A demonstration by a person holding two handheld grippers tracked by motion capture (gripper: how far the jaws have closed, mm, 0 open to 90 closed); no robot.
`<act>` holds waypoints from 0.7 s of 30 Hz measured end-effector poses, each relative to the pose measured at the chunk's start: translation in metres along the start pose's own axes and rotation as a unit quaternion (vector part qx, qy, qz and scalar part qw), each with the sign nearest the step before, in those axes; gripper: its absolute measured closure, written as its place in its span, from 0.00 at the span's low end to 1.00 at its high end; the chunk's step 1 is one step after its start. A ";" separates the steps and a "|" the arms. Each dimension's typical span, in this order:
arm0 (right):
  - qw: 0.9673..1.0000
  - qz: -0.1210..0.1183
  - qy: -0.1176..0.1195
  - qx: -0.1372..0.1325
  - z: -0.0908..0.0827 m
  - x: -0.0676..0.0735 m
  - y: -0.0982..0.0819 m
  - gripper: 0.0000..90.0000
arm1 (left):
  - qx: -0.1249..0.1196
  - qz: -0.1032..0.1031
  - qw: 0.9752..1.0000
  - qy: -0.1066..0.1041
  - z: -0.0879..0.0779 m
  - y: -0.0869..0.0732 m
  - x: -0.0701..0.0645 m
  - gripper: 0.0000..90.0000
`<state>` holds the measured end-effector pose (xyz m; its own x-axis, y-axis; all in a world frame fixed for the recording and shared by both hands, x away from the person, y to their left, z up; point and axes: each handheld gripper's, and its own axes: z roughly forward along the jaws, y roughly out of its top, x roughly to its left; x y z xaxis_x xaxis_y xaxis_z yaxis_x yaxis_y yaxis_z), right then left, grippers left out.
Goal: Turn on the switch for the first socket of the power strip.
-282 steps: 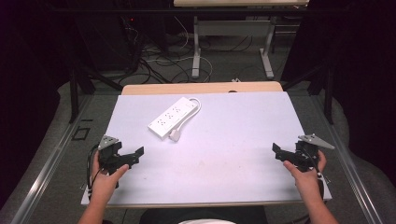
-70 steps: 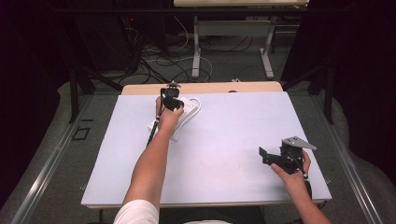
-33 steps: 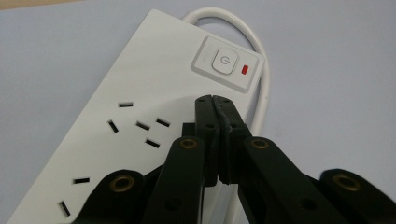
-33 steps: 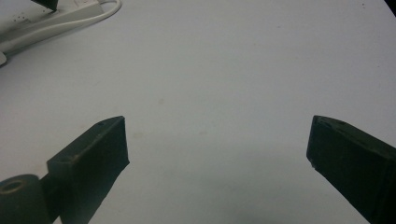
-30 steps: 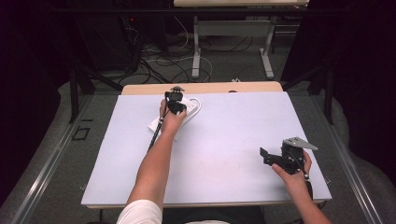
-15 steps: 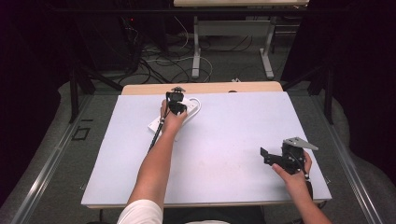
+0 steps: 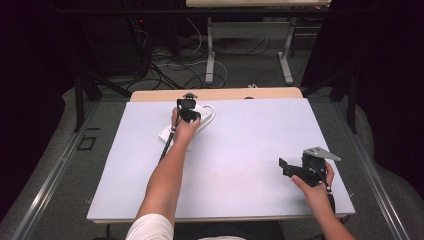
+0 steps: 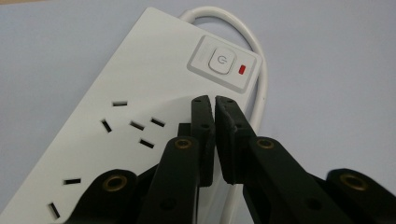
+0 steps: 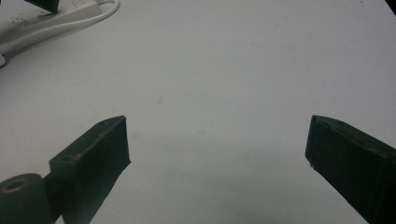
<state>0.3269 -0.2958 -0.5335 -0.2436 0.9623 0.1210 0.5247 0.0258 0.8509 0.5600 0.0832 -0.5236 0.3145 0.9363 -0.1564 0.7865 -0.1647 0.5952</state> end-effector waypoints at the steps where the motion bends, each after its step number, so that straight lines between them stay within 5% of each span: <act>1: 1.000 0.000 0.000 0.000 0.000 0.000 0.000 0.06 | 0.002 0.000 1.000 0.001 0.000 0.000 0.000 0.95; 21: 1.000 0.003 0.001 -0.003 0.001 -0.001 -0.001 0.07 | -0.007 0.004 1.000 -0.003 -0.016 0.004 0.003 0.80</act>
<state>0.3272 -0.2962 -0.5342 -0.2424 0.9619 0.1262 0.5211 0.0194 0.8533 0.5555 0.0902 -0.5094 0.3229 0.9335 -0.1560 0.7767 -0.1672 0.6072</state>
